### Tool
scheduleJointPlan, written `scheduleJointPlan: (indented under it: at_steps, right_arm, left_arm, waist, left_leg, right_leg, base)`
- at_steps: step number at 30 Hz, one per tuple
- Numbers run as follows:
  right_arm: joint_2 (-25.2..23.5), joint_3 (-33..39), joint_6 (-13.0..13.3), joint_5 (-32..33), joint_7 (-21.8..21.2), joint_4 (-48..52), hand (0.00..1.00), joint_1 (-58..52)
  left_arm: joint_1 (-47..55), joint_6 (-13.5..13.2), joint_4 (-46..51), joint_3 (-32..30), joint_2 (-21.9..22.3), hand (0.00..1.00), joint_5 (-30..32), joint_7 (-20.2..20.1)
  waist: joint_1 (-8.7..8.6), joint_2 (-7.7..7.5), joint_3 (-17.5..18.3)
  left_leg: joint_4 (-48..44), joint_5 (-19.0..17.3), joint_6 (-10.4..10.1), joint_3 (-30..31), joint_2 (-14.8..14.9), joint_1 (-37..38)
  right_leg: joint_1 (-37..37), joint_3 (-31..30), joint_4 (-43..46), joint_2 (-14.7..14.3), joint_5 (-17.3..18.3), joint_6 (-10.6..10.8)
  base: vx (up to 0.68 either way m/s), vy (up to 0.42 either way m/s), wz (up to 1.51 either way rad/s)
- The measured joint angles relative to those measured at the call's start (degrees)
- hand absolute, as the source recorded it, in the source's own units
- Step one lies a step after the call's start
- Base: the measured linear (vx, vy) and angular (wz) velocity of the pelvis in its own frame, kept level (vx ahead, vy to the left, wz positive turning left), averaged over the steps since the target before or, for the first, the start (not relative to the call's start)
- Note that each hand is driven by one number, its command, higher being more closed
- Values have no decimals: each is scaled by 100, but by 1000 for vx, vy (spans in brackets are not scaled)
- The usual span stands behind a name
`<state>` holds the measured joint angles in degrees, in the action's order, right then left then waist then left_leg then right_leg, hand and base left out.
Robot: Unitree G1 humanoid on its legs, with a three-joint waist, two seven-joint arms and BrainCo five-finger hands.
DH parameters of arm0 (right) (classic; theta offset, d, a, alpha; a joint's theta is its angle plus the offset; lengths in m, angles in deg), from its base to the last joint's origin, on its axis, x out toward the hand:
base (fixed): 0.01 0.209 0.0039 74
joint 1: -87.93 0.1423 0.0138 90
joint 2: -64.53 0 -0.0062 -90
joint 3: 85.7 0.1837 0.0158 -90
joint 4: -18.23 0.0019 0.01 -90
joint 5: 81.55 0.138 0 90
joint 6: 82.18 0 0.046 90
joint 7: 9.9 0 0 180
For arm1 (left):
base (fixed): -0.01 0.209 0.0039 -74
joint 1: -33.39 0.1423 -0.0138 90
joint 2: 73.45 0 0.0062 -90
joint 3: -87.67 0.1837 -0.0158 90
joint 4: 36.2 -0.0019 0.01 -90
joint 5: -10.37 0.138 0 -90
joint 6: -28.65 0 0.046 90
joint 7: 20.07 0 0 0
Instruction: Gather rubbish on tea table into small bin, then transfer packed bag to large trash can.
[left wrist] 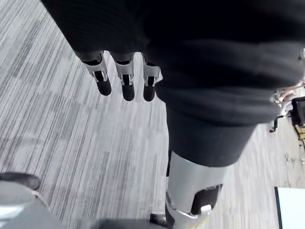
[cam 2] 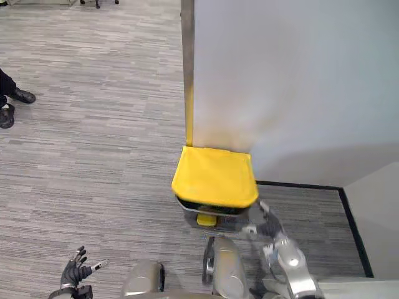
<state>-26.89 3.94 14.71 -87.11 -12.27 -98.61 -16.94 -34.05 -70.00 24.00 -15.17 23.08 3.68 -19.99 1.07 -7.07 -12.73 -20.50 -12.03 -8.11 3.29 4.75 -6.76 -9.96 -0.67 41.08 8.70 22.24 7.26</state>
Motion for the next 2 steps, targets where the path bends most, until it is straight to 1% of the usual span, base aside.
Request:
scheduleJointPlan:
  at_steps: [1, 2]
  right_arm:
    - [-44, 58, -16, -82, 31, -87, 0, -19]
    - [-60, 121, -57, -127, 59, -224, 0, 31]
  left_arm:
    - [-84, 19, -109, 25, 179, 0, 0, -6]
    - [-134, 72, -149, 87, 288, 0, -1, -12]
  waist:
    - [41, 114, 131]
    - [42, 259, 171]
  left_leg:
    - [72, 55, -102, 29, 55, -117]
    - [169, 72, -108, 125, 100, -143]
  right_leg:
    - [90, 100, -631, -123, 159, -339]
    - [96, 159, -876, -225, -6, -364]
  base:
    - [-8, -302, -9]
    - [34, -100, -10]
